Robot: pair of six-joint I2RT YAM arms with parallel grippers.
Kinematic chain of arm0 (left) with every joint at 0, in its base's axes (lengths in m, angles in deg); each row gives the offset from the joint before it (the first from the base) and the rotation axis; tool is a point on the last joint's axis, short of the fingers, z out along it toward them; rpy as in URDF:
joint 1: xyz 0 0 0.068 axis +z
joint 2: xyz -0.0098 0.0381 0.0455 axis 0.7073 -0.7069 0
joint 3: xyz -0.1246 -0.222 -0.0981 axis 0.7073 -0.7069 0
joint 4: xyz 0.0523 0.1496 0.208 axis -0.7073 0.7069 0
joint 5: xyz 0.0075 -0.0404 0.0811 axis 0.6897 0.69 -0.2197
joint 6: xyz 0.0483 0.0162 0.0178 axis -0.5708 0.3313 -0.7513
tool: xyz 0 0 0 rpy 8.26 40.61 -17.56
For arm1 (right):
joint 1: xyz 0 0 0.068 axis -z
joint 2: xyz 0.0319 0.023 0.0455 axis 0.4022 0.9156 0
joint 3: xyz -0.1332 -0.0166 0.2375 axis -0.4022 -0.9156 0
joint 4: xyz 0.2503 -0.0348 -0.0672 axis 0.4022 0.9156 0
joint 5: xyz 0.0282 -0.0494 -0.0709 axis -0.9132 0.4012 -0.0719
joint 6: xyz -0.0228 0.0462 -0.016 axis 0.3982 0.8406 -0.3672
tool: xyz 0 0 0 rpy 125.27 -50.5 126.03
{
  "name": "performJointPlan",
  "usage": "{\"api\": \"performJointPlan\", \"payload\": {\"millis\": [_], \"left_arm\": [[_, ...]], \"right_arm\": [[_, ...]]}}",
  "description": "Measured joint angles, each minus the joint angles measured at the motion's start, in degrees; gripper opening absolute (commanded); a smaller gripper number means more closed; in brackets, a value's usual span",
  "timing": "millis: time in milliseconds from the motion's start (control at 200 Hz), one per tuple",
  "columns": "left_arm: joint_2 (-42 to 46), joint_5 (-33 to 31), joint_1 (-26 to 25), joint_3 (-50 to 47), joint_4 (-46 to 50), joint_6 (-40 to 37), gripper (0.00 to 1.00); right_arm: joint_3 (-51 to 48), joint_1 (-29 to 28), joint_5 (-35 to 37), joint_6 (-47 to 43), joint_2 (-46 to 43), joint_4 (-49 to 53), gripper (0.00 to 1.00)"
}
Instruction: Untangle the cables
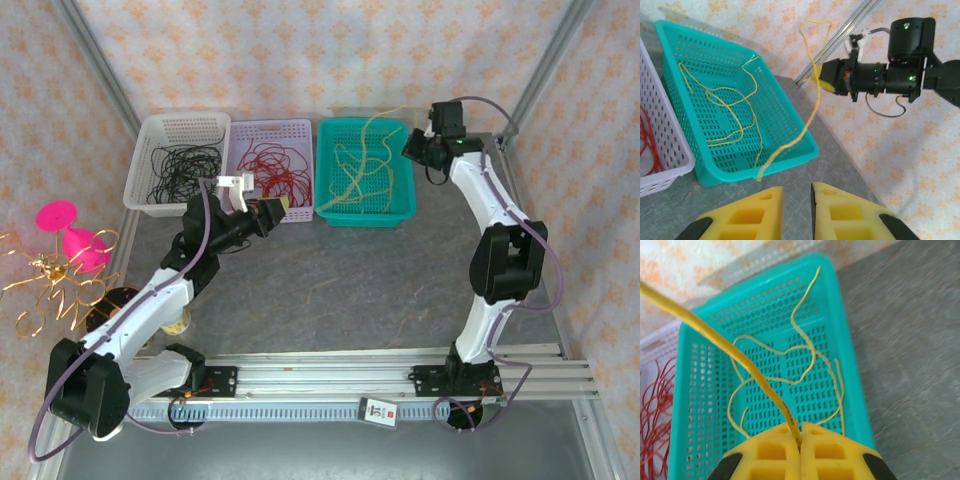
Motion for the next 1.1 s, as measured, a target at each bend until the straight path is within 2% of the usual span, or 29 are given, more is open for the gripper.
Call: {"api": "performJointPlan", "payload": {"millis": [280, 791, 1101], "left_arm": [[-0.02, -0.37, 0.00, -1.20, 1.64, -0.39, 0.20], [0.42, -1.11, 0.00, -1.97, 2.67, -0.37, 0.20], [0.63, -1.55, 0.00, -2.69, 3.08, -0.39, 0.20]], "right_arm": [[7.30, 0.09, 5.09, -0.96, 5.62, 2.54, 0.00], [14.29, -5.14, 21.73, -3.06, 16.04, 6.69, 0.00], [15.63, -9.40, 21.64, -2.34, 20.26, 6.73, 0.00]]}}
